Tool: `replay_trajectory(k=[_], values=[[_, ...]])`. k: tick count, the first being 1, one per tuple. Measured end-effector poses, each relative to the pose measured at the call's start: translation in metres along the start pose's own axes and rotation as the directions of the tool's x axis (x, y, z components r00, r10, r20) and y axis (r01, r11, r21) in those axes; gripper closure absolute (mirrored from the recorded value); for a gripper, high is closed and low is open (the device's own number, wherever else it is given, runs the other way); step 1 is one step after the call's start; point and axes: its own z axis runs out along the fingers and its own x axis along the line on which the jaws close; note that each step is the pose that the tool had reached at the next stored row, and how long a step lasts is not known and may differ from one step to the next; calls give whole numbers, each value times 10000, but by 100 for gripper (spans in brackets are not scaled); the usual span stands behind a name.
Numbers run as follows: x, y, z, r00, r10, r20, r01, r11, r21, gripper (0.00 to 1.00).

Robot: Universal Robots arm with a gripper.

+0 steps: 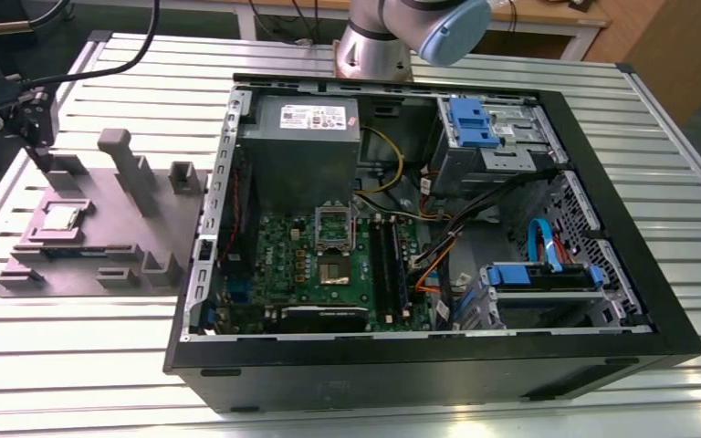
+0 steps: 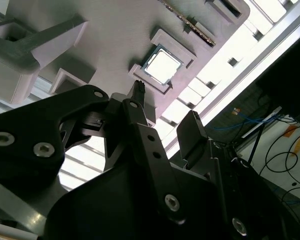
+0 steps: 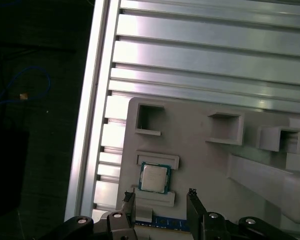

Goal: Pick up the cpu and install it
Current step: 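Pick up the cpu and move it towards the insertion slot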

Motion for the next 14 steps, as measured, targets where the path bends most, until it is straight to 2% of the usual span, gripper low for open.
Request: replay_trajectory(k=[8, 14], values=[[0, -1, 25, 10000, 46, 3, -46, 10000, -2, 47], [1, -5, 84, 10000, 86, 5, -86, 10000, -3, 47]])
